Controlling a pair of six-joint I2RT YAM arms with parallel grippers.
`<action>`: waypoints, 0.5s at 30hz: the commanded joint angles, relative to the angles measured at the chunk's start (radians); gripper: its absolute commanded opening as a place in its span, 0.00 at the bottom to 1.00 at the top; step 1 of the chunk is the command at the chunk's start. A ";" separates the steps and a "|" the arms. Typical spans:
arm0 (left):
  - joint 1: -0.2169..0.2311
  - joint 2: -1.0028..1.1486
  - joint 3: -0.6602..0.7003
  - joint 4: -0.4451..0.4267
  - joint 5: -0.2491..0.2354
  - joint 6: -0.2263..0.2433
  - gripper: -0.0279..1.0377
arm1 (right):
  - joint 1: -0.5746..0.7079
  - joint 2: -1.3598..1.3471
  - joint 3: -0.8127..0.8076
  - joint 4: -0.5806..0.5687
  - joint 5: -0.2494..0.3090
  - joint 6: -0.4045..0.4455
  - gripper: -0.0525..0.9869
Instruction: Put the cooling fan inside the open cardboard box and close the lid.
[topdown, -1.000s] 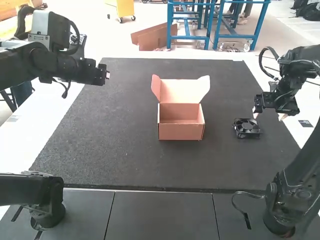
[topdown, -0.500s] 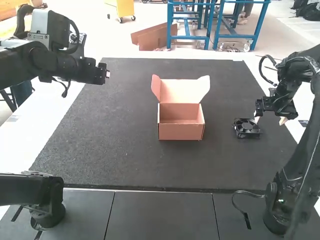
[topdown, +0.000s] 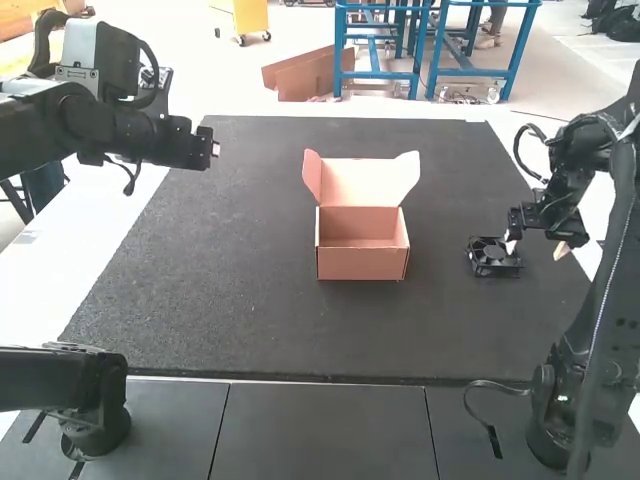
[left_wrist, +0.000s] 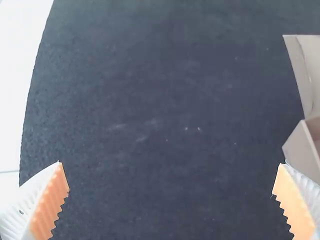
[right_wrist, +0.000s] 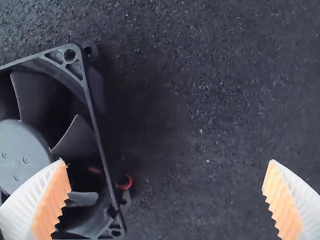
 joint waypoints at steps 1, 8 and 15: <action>0.008 0.005 0.053 0.004 0.011 -0.013 0.94 | -0.024 0.017 0.031 -0.008 -0.007 0.009 0.90; 0.008 0.014 0.070 0.004 0.011 -0.013 0.94 | -0.024 0.058 0.028 -0.026 0.000 0.011 0.88; 0.008 0.020 0.090 -0.001 0.011 -0.014 0.94 | -0.024 0.095 0.026 -0.073 -0.025 0.012 0.43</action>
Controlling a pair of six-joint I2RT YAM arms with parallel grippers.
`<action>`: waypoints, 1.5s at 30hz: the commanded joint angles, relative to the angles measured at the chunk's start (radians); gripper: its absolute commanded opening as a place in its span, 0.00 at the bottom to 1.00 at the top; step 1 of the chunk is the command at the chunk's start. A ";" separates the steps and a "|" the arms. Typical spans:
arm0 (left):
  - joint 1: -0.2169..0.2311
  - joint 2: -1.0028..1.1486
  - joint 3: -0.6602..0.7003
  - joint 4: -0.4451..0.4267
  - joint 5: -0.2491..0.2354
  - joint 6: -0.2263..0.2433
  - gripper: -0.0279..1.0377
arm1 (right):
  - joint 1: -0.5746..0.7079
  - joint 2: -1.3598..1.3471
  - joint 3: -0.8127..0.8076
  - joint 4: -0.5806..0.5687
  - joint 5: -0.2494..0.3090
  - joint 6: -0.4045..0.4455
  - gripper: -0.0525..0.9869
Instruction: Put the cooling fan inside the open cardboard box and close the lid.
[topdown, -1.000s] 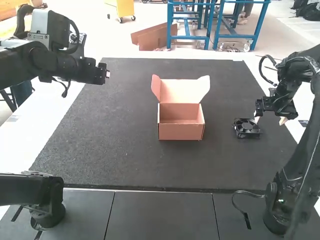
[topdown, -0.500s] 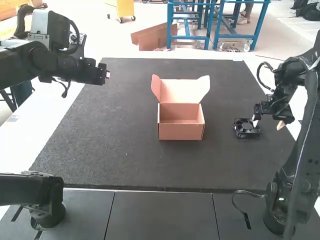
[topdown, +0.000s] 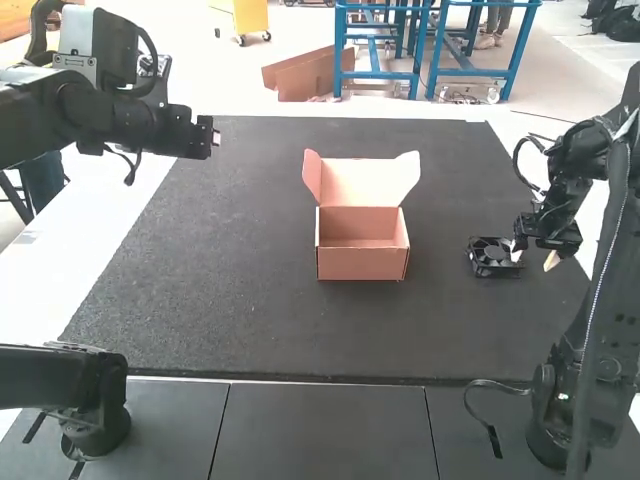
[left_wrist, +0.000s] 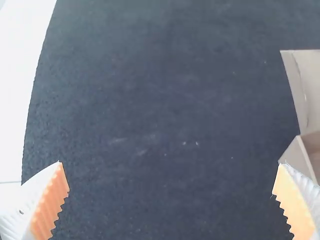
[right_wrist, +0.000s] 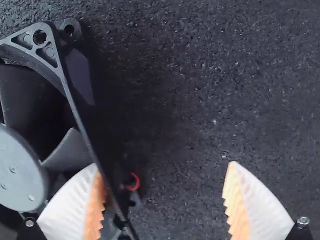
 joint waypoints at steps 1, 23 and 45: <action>0.008 0.001 0.042 -0.002 0.009 -0.009 0.93 | -0.015 0.032 0.003 -0.025 -0.006 0.008 0.34; 0.008 0.001 -0.011 0.025 0.009 -0.006 0.94 | 0.135 -0.417 0.112 -0.183 -0.224 0.282 0.04; 0.002 0.001 -0.061 0.062 0.009 -0.006 0.94 | 0.732 -0.542 0.117 -0.102 -0.327 0.883 0.04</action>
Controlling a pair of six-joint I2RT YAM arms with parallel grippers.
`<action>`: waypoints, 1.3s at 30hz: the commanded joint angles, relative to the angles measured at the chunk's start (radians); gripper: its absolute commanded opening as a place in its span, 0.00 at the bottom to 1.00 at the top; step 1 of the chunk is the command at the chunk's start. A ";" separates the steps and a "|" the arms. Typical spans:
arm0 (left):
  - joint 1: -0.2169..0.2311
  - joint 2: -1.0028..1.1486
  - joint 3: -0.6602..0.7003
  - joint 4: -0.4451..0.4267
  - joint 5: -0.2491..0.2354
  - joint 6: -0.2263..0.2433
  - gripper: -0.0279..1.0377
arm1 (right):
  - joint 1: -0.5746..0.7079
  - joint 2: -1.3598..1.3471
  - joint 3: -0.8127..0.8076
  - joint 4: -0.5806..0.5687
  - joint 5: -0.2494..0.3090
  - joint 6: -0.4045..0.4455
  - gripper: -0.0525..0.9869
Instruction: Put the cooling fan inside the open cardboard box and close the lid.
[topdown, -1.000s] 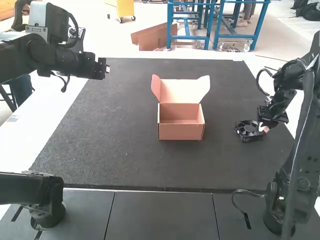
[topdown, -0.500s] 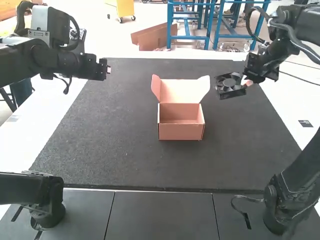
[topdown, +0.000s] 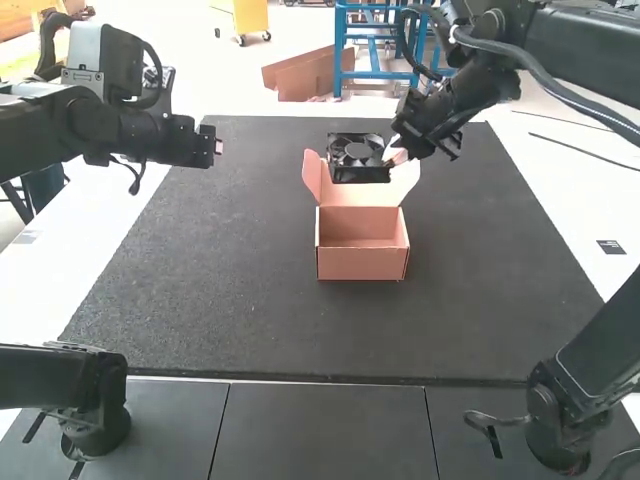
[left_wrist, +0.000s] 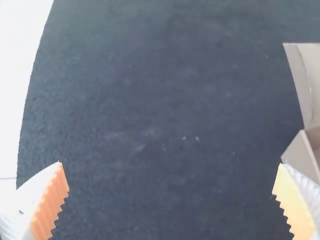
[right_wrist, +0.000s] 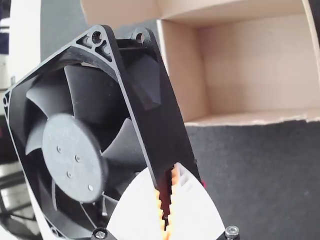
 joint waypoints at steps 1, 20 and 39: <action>0.002 0.001 0.001 0.007 0.009 -0.004 0.94 | 0.025 0.004 -0.028 0.036 0.020 0.057 0.04; 0.005 0.001 0.016 0.000 0.010 -0.023 0.94 | 0.025 0.232 -0.164 0.275 0.168 -0.013 0.04; 0.008 -0.001 0.065 -0.033 0.010 -0.026 0.93 | 0.023 0.326 -0.217 0.459 0.175 -0.049 0.83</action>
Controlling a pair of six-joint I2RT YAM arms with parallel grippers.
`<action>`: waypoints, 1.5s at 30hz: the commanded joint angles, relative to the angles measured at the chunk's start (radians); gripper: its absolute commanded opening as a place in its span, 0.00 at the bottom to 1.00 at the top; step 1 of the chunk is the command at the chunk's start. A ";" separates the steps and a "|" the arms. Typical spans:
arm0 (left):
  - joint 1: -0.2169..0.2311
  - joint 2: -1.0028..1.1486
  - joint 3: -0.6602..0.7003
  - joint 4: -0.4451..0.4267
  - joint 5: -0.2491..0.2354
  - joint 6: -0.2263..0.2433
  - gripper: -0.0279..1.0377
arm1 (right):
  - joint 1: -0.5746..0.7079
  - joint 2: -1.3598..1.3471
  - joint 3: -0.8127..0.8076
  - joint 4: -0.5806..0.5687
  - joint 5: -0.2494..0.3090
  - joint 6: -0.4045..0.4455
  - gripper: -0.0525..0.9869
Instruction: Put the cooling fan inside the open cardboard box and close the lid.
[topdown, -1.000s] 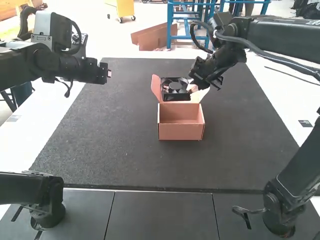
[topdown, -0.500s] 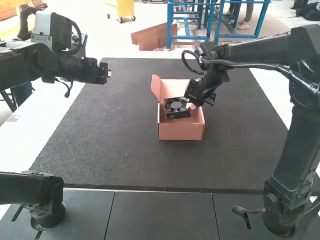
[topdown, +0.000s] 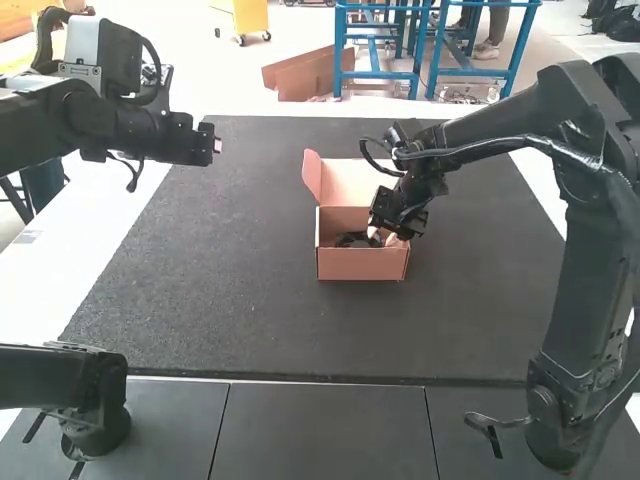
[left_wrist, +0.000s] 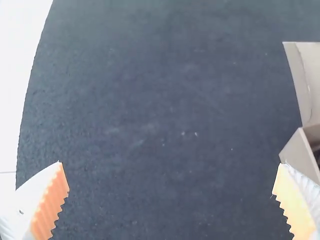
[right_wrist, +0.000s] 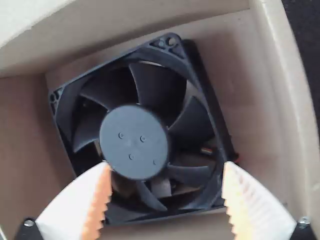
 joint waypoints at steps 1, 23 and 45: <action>0.007 0.001 0.038 0.016 0.010 -0.010 0.94 | 0.004 -0.017 0.093 -0.024 -0.061 -0.041 0.89; -0.005 0.291 0.040 0.274 0.104 -0.033 0.94 | -0.200 -0.147 0.209 -0.044 0.083 -0.656 0.92; -0.059 0.654 0.175 0.512 0.119 -0.038 0.94 | -0.263 0.006 0.325 0.095 -0.025 -0.662 0.92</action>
